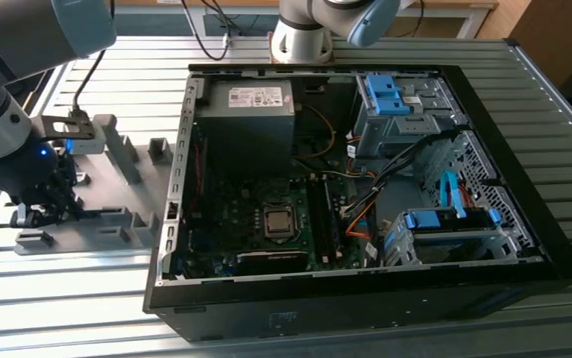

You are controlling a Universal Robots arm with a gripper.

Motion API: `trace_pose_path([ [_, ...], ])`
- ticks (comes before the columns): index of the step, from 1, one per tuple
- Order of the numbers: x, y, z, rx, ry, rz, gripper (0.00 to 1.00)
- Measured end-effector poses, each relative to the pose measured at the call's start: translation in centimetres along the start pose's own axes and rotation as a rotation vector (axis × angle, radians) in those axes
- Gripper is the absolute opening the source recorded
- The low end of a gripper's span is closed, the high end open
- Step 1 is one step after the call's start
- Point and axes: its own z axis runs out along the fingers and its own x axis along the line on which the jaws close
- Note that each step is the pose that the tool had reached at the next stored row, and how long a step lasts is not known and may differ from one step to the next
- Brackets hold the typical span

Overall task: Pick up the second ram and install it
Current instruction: 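Pick up the second ram and move it above second insertion slot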

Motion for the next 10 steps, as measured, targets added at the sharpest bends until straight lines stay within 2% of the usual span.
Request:
trace_pose_path([
  [10,0.0,0.0,0.2,0.0,0.0,0.0,0.2],
])
